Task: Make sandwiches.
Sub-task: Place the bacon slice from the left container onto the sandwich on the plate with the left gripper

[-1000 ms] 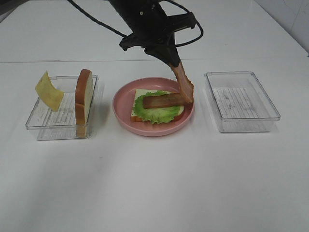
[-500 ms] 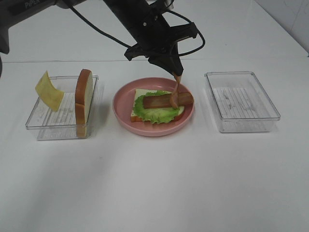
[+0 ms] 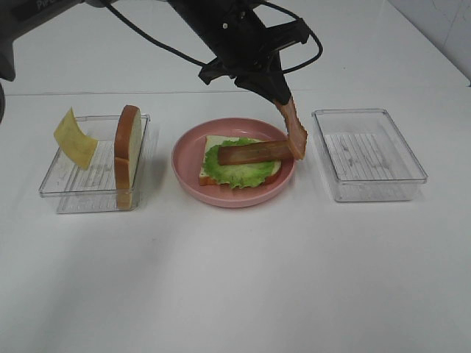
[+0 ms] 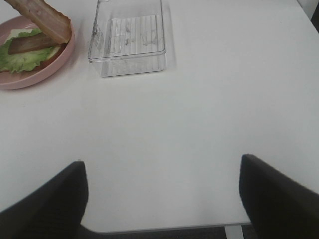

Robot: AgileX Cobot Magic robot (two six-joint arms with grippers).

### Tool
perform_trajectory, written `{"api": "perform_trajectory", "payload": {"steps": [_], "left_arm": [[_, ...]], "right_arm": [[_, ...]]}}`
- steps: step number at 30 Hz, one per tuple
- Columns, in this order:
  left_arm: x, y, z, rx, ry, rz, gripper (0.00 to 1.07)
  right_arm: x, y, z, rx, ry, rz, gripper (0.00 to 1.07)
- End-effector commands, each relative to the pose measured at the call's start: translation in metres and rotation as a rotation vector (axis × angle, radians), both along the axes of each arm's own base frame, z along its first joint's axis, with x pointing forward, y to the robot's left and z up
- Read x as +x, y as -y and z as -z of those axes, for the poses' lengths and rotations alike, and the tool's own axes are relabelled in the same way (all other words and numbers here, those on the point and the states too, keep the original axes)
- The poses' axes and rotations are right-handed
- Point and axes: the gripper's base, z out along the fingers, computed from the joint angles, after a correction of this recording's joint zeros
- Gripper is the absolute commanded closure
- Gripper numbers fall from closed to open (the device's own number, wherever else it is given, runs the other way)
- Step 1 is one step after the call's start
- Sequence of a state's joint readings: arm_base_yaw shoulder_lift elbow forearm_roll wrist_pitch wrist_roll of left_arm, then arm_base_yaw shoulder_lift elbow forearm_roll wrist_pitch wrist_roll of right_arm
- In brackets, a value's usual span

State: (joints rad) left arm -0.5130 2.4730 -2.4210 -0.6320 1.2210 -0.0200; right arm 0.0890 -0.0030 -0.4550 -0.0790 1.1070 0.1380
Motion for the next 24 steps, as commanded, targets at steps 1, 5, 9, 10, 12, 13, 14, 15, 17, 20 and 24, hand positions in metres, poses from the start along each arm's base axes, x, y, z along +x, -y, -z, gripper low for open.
{"api": "perform_trajectory", "payload": {"steps": [1,5,9,10,12,13,14,15,17,20,24], "left_arm": [[-0.002,0.000,0.010,0.024,-0.048,0.032,1.07],[0.004,-0.013,0.013,0.122,-0.021,-0.001,1.07],[0.008,-0.027,0.016,0.206,-0.024,-0.032,1.07],[0.009,-0.028,0.016,0.221,-0.019,-0.041,1.07],[0.009,-0.029,0.017,0.229,-0.015,-0.043,1.07],[0.009,-0.029,0.017,0.229,-0.015,-0.043,1.07],[0.010,-0.029,0.017,0.231,-0.015,-0.043,1.07],[0.010,-0.028,0.020,0.235,-0.021,-0.045,1.07],[0.010,-0.029,0.022,0.239,-0.023,-0.046,1.07],[0.012,-0.031,0.025,0.274,-0.020,-0.063,1.07],[0.014,-0.036,0.027,0.325,-0.010,-0.101,1.07]], "right_arm": [[-0.004,0.001,0.000,0.001,0.036,-0.001,0.27],[-0.004,0.001,0.000,0.001,0.036,-0.001,0.27],[-0.004,0.001,0.000,0.001,0.036,-0.001,0.27],[-0.004,0.001,0.000,0.002,0.036,-0.002,0.27],[-0.004,0.001,0.000,0.002,0.036,-0.002,0.27],[-0.004,0.001,0.000,0.002,0.036,-0.002,0.27],[-0.004,0.001,0.000,0.002,0.036,-0.002,0.27],[-0.004,0.001,0.000,0.002,0.036,-0.002,0.27],[-0.004,0.001,0.000,0.002,0.036,-0.002,0.27],[-0.004,0.001,0.000,0.002,0.036,-0.002,0.27],[-0.004,0.001,0.000,0.001,0.036,-0.001,0.27]]}}
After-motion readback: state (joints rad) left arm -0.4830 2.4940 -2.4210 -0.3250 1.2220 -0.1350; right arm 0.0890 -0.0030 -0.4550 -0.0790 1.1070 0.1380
